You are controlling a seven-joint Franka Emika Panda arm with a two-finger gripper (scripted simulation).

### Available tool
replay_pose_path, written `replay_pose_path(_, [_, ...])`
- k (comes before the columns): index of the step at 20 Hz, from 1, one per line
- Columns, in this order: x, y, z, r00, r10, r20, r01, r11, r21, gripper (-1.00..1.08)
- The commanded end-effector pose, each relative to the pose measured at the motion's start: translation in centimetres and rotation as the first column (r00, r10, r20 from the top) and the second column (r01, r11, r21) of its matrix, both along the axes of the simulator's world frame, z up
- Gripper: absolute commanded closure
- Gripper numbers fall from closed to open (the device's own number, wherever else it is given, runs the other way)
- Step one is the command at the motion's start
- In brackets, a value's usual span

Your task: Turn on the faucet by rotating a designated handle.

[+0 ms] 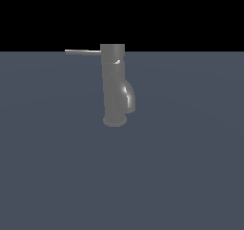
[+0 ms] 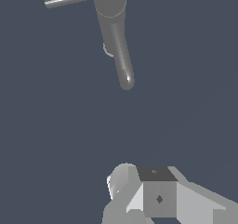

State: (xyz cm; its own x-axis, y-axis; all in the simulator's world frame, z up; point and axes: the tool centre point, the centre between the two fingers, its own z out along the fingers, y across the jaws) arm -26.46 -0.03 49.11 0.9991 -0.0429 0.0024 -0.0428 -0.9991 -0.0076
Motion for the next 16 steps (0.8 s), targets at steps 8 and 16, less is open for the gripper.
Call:
replay_pose_path(8, [0.2, 1.4, 1.4, 0.999, 0.008, 0.034, -0.008, 1.000, 0.014, 1.08])
replay_pose_path(16, [0.4, 1.6, 1.6, 0.999, 0.002, 0.038, -0.003, 1.000, 0.020, 1.08])
